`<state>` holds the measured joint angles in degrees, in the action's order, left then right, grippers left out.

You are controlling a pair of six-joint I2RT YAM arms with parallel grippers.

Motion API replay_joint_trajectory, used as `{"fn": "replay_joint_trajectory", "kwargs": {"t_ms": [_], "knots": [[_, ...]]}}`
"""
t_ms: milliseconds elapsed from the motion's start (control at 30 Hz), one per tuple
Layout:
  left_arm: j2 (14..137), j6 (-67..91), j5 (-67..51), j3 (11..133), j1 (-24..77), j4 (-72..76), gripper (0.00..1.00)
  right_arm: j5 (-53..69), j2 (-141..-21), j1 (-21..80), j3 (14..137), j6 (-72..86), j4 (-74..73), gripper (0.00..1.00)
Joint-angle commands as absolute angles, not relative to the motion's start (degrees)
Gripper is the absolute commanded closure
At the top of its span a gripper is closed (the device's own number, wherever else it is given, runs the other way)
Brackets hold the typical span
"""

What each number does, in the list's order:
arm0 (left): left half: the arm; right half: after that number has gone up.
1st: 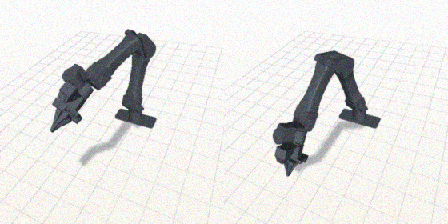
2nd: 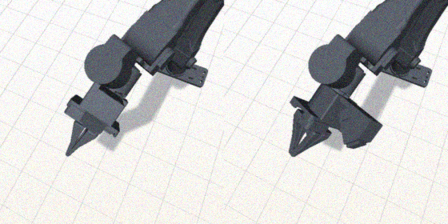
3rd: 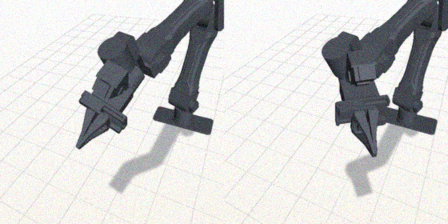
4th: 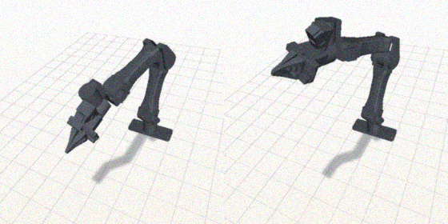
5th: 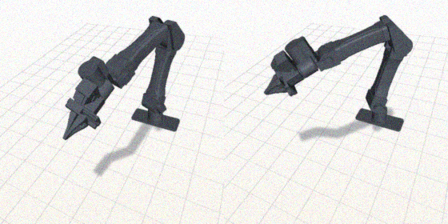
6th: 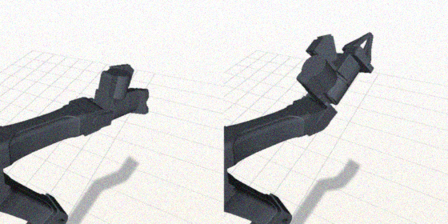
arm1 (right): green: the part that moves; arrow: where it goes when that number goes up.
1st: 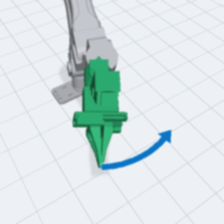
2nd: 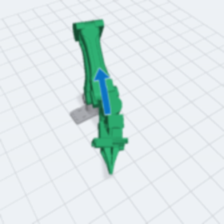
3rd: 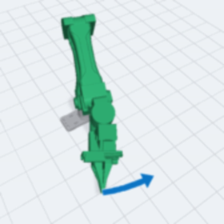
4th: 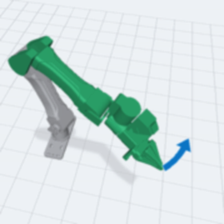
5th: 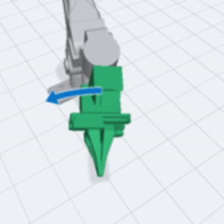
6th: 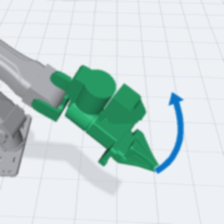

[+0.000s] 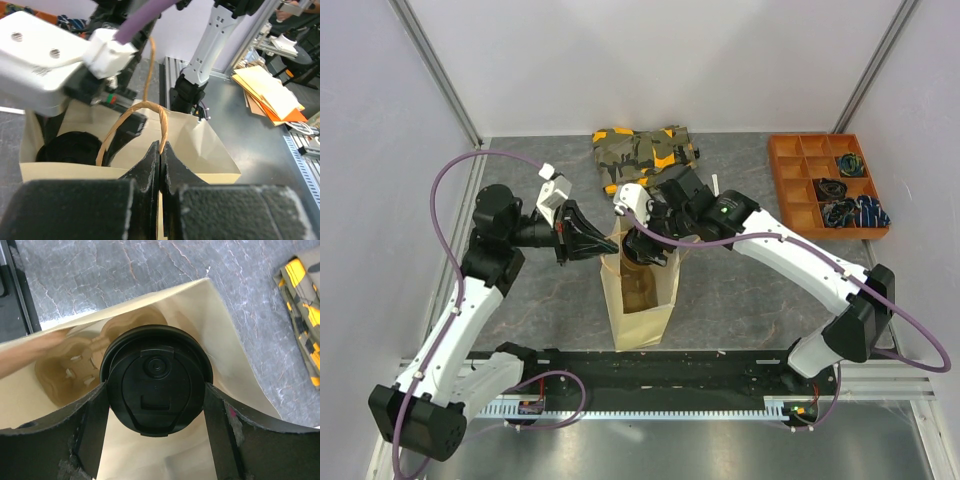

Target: Pack the takeout coffee

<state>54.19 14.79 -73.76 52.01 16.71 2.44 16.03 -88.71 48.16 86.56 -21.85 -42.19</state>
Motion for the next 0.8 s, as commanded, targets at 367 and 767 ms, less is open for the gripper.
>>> {"fn": "replay_joint_trajectory", "kwargs": {"t_ms": [367,767], "knots": [[48.34,-17.82,-74.27,57.39,10.37,-34.87,0.98,19.16,-91.49,50.09,86.75,-28.21,-41.83,0.59],[45.97,-37.52,-67.15,56.16,10.37,-49.04,0.98,18.28,-93.43,50.63,87.72,-33.30,-47.11,0.59]]}}
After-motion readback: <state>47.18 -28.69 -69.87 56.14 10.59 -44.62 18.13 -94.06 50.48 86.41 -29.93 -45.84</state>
